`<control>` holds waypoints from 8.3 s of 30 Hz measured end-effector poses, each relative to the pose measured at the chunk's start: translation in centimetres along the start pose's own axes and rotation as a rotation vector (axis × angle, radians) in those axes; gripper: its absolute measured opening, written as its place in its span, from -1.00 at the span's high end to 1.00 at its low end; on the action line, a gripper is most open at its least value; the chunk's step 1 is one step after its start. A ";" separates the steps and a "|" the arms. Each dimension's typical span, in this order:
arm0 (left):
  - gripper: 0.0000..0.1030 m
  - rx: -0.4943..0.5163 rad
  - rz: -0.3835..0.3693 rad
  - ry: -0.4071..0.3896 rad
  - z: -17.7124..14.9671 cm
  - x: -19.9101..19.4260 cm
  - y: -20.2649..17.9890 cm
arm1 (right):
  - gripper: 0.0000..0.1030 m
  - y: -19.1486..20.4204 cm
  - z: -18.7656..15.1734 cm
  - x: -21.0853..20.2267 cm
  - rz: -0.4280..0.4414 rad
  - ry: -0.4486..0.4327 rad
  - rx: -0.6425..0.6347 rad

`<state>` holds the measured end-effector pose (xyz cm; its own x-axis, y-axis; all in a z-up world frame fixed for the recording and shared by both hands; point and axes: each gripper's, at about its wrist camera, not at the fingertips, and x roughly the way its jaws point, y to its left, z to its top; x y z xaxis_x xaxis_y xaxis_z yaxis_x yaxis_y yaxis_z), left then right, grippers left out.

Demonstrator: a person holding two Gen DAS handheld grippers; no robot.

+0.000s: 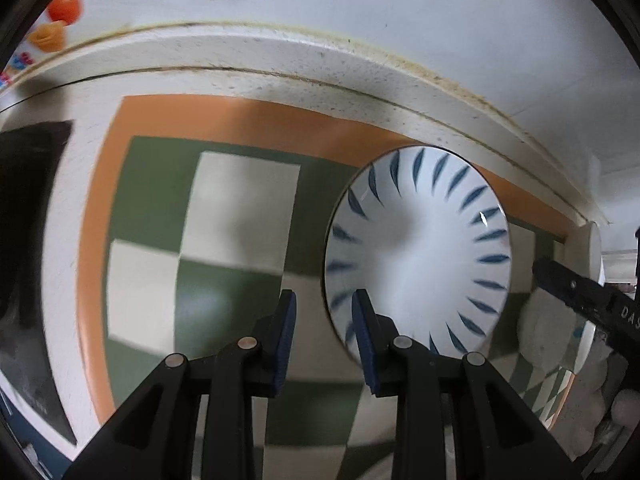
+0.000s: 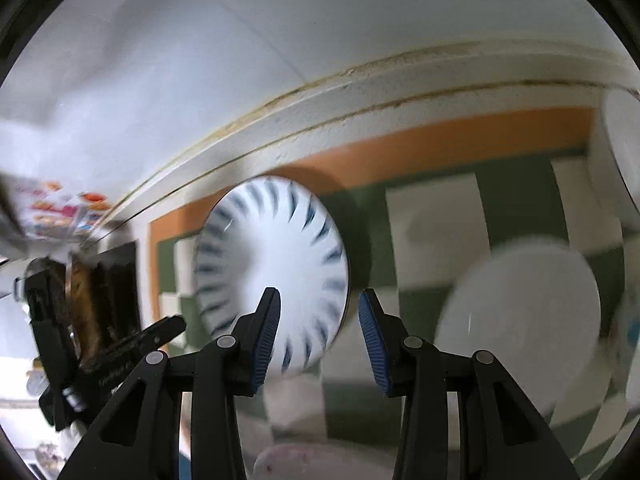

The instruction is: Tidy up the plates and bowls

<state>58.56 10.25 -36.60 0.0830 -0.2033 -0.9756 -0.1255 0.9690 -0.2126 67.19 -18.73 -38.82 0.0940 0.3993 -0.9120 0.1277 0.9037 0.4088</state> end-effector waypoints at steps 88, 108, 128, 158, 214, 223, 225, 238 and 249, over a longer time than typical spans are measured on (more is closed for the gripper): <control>0.53 0.106 0.058 0.064 -23.5 -0.1 -6.4 | 0.71 -8.9 -23.6 -3.3 -0.014 0.070 -0.077; 0.52 0.037 0.094 0.071 -24.1 0.5 -6.3 | 0.68 -9.1 -23.5 -3.7 -0.009 0.088 -0.067; -0.06 0.161 0.110 -0.175 -30.4 -9.7 -10.3 | -0.15 -5.4 -30.0 -12.9 -0.147 -0.064 -0.195; -0.99 0.255 0.053 -0.454 -39.1 -22.8 -10.6 | -0.92 0.5 -43.4 -28.4 -0.191 -0.394 -0.211; 0.68 0.165 -0.069 0.029 -14.9 -2.5 -26.5 | 0.81 -16.9 -7.8 -14.0 -0.030 0.024 -0.134; 0.68 0.264 -0.068 0.129 -20.6 0.4 -29.4 | 0.80 -21.7 -15.5 -17.4 -0.038 0.021 -0.074; 0.68 0.270 -0.053 0.152 -21.4 1.5 -29.7 | 0.80 -22.6 -16.4 -16.8 -0.041 0.032 -0.064; 0.68 0.300 0.018 0.235 -22.9 5.7 -30.8 | 0.80 -27.1 -19.1 -12.3 -0.040 0.120 0.004; 0.31 0.281 -0.031 0.029 -19.1 -1.4 -33.2 | -0.03 -29.2 -16.6 -16.4 0.071 0.046 0.047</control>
<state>43.70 -24.28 -29.28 0.0532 -0.2332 -0.9710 0.1564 0.9623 -0.2226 45.50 -49.08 -36.38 0.0595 0.4699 -0.8807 0.1690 0.8648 0.4729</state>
